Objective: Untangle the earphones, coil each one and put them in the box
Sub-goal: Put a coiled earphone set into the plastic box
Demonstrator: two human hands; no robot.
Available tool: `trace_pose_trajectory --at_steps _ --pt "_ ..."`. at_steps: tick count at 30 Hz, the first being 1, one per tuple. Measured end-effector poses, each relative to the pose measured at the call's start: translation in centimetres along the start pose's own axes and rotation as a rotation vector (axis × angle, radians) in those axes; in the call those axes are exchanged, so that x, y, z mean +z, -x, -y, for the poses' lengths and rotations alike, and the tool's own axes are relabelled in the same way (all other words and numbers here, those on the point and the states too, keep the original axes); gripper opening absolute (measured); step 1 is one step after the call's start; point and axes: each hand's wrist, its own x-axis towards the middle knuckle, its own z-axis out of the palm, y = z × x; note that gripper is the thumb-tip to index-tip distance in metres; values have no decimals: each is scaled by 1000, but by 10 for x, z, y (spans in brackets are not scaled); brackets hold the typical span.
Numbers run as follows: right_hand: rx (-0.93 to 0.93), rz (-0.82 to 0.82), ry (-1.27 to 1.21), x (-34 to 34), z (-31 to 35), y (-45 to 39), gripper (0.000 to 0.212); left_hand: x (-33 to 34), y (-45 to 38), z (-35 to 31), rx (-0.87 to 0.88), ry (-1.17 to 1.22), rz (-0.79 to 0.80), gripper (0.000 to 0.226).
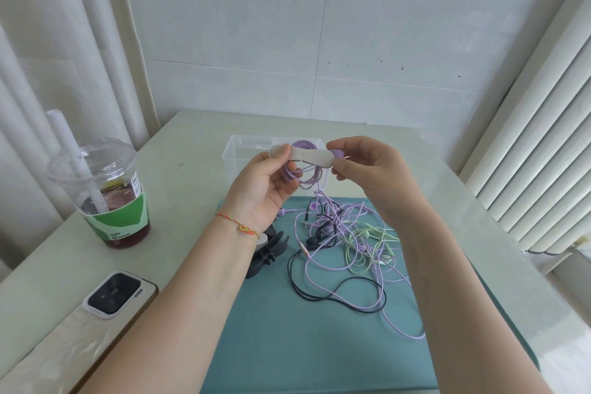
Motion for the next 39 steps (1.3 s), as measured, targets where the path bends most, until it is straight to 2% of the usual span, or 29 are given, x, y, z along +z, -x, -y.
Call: trace_pose_trajectory --at_steps 8,13,17,19,21,24,26,28,31,33,36,39 --pt "114 -84 -234 17 -5 0 11 1 -2 2 13 71 -38 12" --pt "181 -17 -236 16 -3 3 5 0 -3 4 36 83 -28 12" --pt "228 30 -196 18 -5 3 9 0 -3 5 59 28 -3 12" --pt "238 32 -177 17 -5 3 10 -2 -4 6 31 -9 -9 9" --pt "234 41 -206 14 -3 3 7 -3 -5 7 -10 -37 -10 18" --pt "211 68 -255 9 1 3 8 -5 -6 6 -66 13 -12 19" --pt "153 74 -187 3 3 3 15 -6 -6 4 -107 100 7 26" --pt "61 83 -50 1 7 3 22 -3 -2 0 -156 191 95 34" --pt "-58 145 168 8 17 1 28 10 6 -1 -266 265 211 30" --pt "-103 191 226 13 24 2 29 18 10 -1 -304 298 228 27" --pt "-118 189 264 15 31 5 27 16 9 1 -300 291 195 49" --pt "-129 190 325 15 33 12 25 19 19 -1 -321 246 196 31"
